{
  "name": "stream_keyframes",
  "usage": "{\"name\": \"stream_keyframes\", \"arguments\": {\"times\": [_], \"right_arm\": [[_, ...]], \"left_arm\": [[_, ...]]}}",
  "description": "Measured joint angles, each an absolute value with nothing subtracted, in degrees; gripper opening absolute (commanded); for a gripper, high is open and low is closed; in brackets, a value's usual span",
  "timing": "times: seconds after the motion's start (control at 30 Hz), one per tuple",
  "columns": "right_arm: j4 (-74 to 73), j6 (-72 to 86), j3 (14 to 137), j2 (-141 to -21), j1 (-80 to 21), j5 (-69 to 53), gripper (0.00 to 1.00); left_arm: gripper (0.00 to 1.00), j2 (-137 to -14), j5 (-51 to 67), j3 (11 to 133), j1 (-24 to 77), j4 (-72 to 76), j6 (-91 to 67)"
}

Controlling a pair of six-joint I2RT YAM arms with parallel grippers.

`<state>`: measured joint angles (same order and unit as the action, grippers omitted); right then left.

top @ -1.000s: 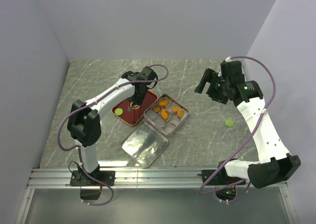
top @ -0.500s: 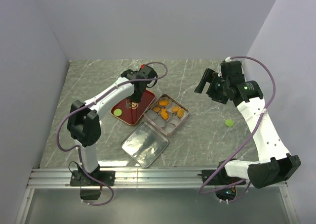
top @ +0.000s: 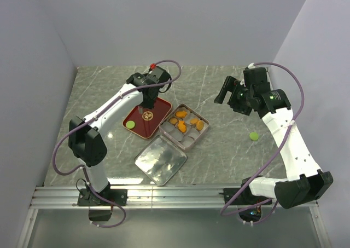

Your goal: Pack the cookies

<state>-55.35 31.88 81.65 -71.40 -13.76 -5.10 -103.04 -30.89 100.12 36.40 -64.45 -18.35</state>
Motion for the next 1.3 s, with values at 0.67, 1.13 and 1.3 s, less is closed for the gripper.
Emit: {"name": "stream_keyframes", "arguments": {"times": [0.67, 1.13, 1.3], "right_arm": [[-55.35, 31.88, 80.99, -69.89, -14.48, -4.93, 1.00], [-55.35, 31.62, 80.99, -69.89, -14.48, -3.84, 1.00], [-55.35, 31.42, 80.99, -70.00, -14.48, -3.31, 1.00]], "left_arm": [[0.46, -103.42, -24.01, 98.83, 36.47, -59.88, -17.15], [0.44, -108.40, -23.94, 97.51, 36.47, -58.92, -15.57], [0.44, -110.85, -24.80, 98.17, 36.47, -59.13, -15.03]]}}
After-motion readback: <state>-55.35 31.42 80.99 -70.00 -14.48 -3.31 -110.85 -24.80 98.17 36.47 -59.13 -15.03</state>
